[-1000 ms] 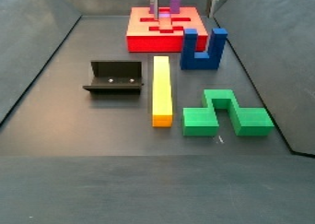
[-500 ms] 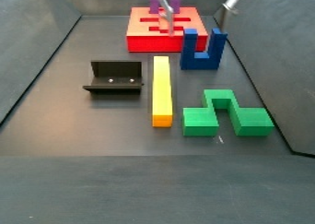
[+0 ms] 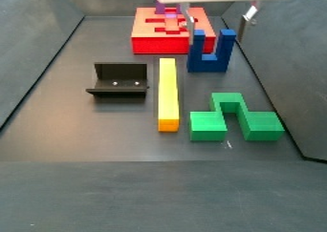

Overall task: Pick up the blue object. Move up. Move to above the board. Insert the blue object.
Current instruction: Pick up the blue object.

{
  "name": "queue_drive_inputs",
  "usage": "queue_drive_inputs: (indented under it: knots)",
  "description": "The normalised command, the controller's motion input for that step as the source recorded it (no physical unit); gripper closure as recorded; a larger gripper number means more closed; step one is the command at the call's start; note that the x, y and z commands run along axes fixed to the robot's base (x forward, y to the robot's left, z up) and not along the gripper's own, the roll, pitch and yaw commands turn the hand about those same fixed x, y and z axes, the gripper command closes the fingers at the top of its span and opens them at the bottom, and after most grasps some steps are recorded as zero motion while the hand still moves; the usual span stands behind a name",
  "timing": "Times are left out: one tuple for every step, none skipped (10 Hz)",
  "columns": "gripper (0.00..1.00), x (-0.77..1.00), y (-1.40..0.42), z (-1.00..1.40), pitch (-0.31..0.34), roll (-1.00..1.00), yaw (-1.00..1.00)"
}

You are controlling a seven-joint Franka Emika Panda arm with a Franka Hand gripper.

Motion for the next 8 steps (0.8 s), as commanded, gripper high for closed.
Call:
queue_drive_inputs:
  knots:
    - [0.0, 0.09, -0.57, -0.07, 0.0, 0.02, 0.0]
    - [0.0, 0.12, -0.69, -0.01, 0.0, 0.07, 0.03]
    - [0.0, 0.12, -0.68, -0.06, 0.0, 0.1, 0.04]
    - [0.0, 0.08, -0.63, -0.1, 0.0, 0.08, 0.04]
    - [0.0, 0.15, -0.58, -0.07, 0.0, 0.05, 0.03]
    - [0.0, 0.23, -0.41, -0.03, 0.0, 0.0, 0.0]
    - [0.0, 0.39, -0.55, -0.02, 0.0, 0.0, 0.0]
    - [0.0, 0.41, -0.51, -0.1, 0.0, 0.0, 0.0]
